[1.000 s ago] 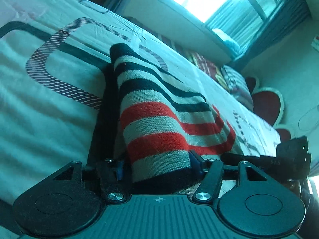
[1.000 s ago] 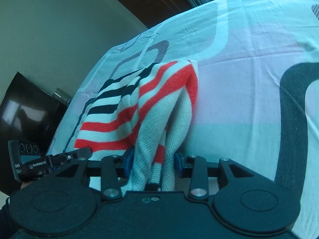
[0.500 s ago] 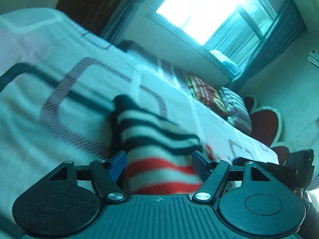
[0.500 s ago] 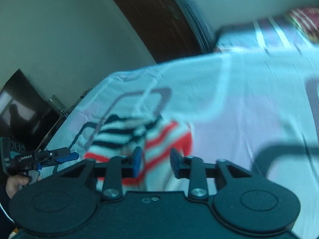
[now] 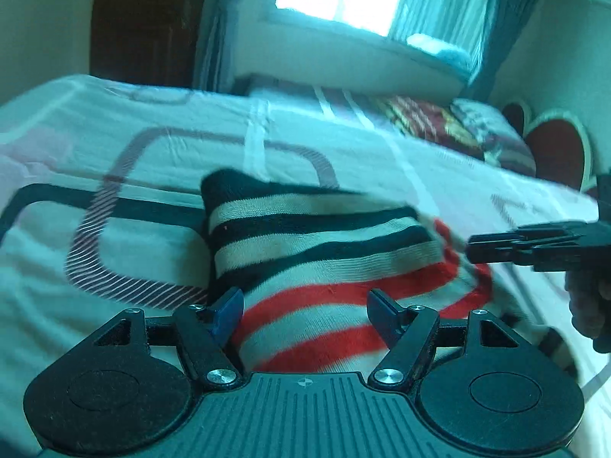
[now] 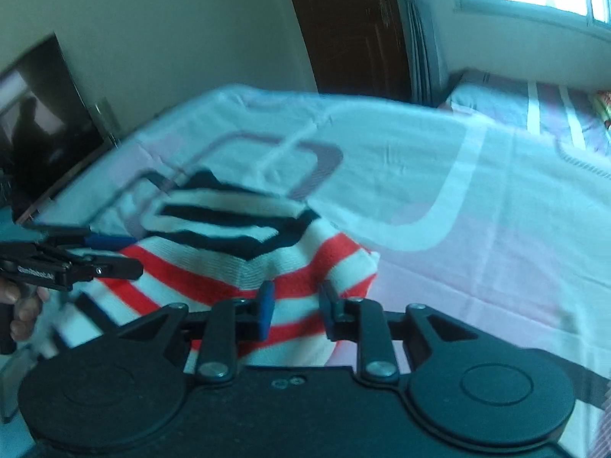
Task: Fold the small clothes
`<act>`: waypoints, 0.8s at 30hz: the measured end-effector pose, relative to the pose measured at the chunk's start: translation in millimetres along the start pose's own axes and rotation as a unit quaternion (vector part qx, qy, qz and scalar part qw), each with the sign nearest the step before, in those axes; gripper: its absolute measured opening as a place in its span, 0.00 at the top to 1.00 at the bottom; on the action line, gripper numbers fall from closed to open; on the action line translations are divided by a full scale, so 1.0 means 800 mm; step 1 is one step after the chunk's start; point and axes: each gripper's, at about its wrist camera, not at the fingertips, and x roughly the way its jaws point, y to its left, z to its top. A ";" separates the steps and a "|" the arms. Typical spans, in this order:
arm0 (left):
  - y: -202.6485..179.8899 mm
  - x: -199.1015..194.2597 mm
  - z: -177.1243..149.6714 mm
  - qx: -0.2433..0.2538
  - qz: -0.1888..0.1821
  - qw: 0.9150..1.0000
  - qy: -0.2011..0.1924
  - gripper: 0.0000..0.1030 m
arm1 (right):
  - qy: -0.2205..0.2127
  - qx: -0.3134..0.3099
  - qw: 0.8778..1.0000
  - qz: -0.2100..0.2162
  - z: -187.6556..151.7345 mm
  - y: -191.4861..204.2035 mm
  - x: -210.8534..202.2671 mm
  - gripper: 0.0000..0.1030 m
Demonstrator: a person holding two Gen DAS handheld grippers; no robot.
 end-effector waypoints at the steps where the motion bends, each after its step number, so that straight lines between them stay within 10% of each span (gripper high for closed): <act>1: -0.003 -0.015 -0.007 0.002 0.001 1.000 -0.008 0.30 | -0.010 -0.001 1.000 0.016 -0.005 0.000 -0.018 0.72; 8: -0.011 -0.059 -0.063 -0.015 -0.018 1.000 -0.009 0.30 | -0.006 -0.074 0.994 0.080 -0.052 0.050 -0.063 0.76; 12: -0.005 -0.054 -0.076 -0.041 -0.021 0.999 -0.007 0.30 | 0.011 -0.115 0.992 0.050 -0.074 0.057 -0.053 0.80; 24: 0.011 -0.042 -0.109 -0.106 -0.042 0.993 -0.017 0.26 | 0.008 -0.055 0.996 0.068 -0.100 0.017 -0.047 0.71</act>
